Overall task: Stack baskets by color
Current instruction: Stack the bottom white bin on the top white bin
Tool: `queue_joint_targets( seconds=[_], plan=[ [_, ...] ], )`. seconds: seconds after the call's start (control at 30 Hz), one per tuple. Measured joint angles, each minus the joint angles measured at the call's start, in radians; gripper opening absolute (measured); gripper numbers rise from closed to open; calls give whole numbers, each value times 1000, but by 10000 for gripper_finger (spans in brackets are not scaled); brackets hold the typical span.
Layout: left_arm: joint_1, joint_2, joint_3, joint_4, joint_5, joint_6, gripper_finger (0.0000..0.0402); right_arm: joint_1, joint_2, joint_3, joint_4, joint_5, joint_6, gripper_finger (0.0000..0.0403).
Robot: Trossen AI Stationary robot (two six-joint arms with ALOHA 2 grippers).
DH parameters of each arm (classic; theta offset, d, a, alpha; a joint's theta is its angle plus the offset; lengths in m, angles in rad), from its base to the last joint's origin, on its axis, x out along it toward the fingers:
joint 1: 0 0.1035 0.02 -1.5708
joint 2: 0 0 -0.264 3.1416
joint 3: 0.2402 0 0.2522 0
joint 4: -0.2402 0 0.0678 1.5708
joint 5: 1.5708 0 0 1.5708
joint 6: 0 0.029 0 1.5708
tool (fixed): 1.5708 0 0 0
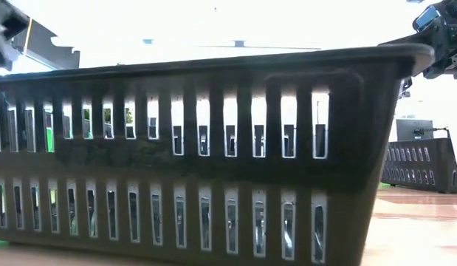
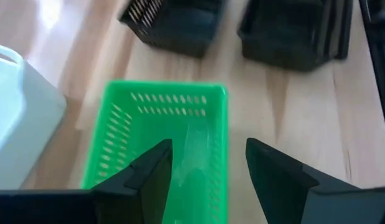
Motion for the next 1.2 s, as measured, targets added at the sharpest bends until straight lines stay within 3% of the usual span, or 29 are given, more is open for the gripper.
queue_joint_targets(
  seconds=[0.4, 0.73, 1.0, 1.2],
  plan=[
    [274, -181, 0, 28, -122, 214, 193, 0, 0, 0, 0, 0, 0, 161],
    [480, -222, 0, 36, -78, 259, 193, 0, 0, 0, 1, 0, 2, 161],
    [585, -221, 0, 36, -61, 357, 193, 0, 0, 0, 96, 53, 267, 161],
    [645, -221, 0, 37, -32, 461, 193, 0, 0, 0, 193, 90, 287, 161]
  ],
)
